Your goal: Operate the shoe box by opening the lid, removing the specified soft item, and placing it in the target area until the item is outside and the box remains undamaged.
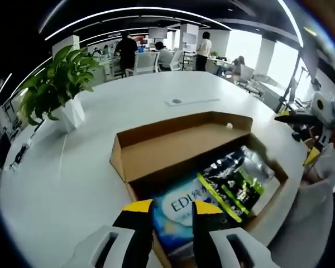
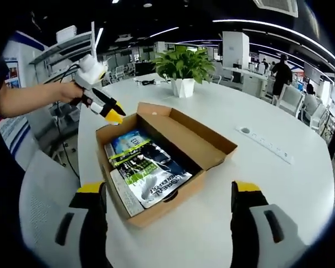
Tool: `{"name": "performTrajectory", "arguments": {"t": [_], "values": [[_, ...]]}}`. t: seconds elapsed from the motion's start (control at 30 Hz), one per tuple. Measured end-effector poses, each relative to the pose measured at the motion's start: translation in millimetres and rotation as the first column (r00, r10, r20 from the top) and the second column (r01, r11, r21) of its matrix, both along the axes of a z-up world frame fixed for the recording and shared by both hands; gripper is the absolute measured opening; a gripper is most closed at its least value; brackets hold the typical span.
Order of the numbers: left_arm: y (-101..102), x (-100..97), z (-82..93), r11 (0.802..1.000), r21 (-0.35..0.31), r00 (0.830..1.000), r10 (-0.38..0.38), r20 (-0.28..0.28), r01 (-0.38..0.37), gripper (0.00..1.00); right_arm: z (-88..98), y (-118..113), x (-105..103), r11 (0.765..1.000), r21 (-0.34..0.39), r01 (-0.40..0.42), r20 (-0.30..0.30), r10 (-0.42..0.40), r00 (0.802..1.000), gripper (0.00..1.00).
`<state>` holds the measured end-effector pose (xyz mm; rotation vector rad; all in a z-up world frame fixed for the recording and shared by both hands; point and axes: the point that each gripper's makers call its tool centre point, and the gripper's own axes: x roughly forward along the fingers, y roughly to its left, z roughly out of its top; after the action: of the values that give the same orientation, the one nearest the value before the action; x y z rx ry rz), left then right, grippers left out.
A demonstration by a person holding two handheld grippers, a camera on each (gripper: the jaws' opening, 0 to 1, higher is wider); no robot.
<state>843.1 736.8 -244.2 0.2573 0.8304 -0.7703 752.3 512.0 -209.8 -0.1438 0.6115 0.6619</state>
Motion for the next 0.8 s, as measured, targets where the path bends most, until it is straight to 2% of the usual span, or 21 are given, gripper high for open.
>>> {"name": "performTrajectory", "arguments": {"t": [0.23, 0.37, 0.8], "values": [[-20, -22.0, -10.0, 0.996, -0.058, 0.996, -0.068, -0.066, 0.064, 0.28, -3.5, 2, -8, 1.000, -0.003, -0.005, -0.006, 0.005, 1.000, 0.89], [-32, -34.7, -18.8, 0.991, -0.069, 0.989, -0.119, -0.093, 0.112, 0.29, -3.8, 5, -13, 1.000, -0.004, -0.005, -0.004, 0.005, 1.000, 0.89], [-59, -61.3, -41.9, 0.982, -0.132, 0.962, -0.160, -0.223, 0.133, 0.30, -7.7, 12, -18, 1.000, -0.009, -0.013, -0.004, 0.013, 1.000, 0.88]]}}
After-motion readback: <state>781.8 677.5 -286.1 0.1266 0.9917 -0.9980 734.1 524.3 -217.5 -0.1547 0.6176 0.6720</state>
